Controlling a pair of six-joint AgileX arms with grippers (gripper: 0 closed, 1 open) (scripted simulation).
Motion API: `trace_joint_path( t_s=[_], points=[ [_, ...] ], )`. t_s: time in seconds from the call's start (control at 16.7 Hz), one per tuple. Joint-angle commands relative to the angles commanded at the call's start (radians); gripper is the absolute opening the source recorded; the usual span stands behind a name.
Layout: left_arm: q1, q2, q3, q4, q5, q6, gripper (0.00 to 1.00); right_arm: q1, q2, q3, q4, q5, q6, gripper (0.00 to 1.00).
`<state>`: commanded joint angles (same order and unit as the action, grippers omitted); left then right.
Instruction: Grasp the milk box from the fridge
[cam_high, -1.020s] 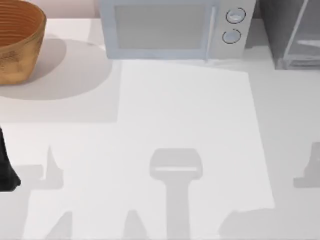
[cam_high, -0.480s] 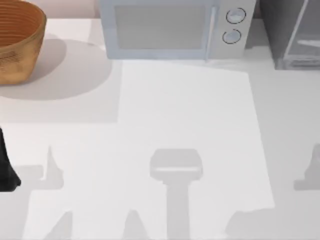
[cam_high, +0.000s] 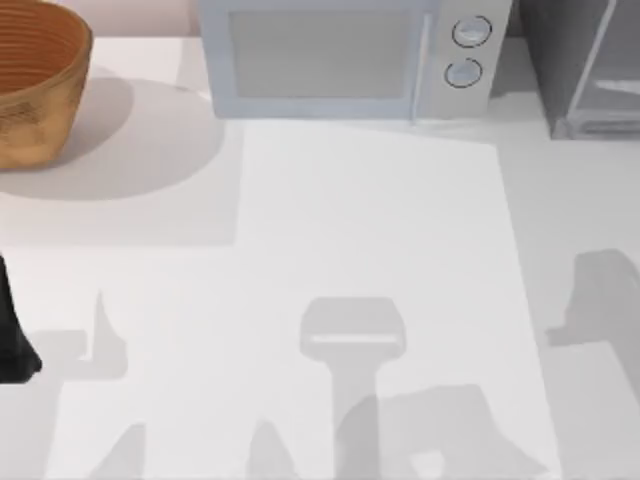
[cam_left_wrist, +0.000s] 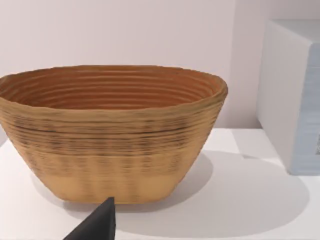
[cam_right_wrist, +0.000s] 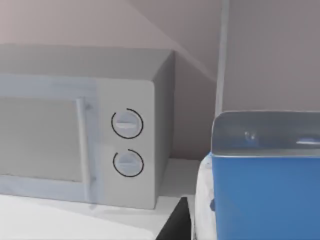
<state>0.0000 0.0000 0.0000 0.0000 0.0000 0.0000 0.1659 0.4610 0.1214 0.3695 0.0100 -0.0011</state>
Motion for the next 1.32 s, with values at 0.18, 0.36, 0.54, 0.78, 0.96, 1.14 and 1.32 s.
trace_joint_path(
  t_s=[0.18, 0.36, 0.54, 0.78, 0.96, 1.14, 1.32],
  points=[
    [0.0, 0.0, 0.0, 0.0, 0.0, 0.0, 1.0, 0.098, 0.301, 0.068, 0.213, 0.007, 0.001, 0.0],
    [0.0, 0.0, 0.0, 0.0, 0.0, 0.0, 1.0, 0.205, 0.624, 0.138, 0.438, 0.012, 0.005, 0.0],
    [0.0, 0.0, 0.0, 0.0, 0.0, 0.0, 1.0, 0.311, 0.932, 0.207, 0.659, 0.016, 0.011, 0.0],
    [0.0, 0.0, 0.0, 0.0, 0.0, 0.0, 1.0, 0.439, 1.283, 0.295, 0.93, 0.02, 0.017, 0.0],
    [0.0, 0.0, 0.0, 0.0, 0.0, 0.0, 1.0, 0.519, 1.503, 0.353, 1.102, 0.022, 0.019, 0.0],
    [0.0, 0.0, 0.0, 0.0, 0.0, 0.0, 1.0, 0.577, 1.664, 0.397, 1.228, 0.024, 0.018, 0.0],
    [0.0, 0.0, 0.0, 0.0, 0.0, 0.0, 1.0, 0.607, 1.738, 0.419, 1.291, 0.024, 0.016, 0.0]
  ],
)
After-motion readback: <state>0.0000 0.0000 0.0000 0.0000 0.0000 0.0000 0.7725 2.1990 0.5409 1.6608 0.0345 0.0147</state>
